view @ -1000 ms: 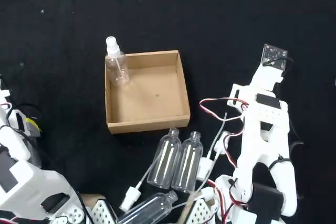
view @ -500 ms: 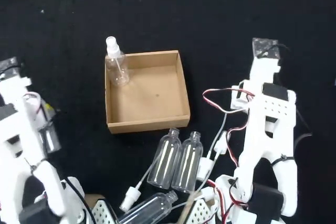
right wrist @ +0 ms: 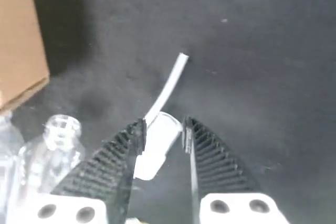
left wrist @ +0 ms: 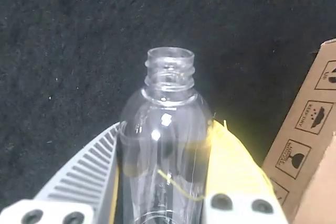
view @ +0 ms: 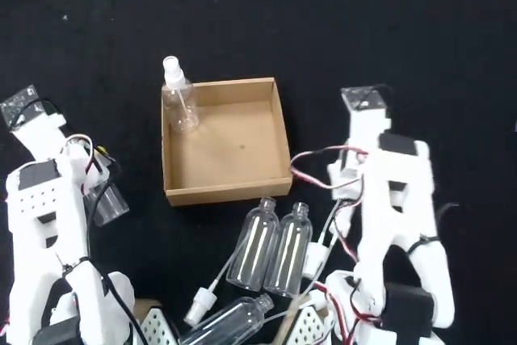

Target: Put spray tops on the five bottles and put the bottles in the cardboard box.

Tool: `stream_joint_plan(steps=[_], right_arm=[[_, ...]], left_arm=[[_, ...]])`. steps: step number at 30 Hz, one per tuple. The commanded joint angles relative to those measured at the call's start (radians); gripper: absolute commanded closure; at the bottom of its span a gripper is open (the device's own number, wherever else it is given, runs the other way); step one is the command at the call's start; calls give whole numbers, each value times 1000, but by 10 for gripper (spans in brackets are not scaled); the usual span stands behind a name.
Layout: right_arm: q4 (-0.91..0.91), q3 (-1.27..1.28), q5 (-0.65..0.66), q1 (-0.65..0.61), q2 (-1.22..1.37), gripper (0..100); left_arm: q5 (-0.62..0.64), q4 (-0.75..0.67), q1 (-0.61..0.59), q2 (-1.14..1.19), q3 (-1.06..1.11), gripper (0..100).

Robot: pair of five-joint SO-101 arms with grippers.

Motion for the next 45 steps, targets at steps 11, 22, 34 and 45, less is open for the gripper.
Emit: stream_joint_plan(steps=[11,22,34,45], right_arm=[[-35,82,-78,-107,-50,839],[-262,278,-80,-101,-50,858],[-269,168,20,95,-58,988],[-399,-48,170,321,-48,988]], left_arm=[[12,-149,10,-40,88,971],[12,-149,5,-40,91,971],[12,-149,4,-41,97,971],[12,-149,2,-41,99,971]])
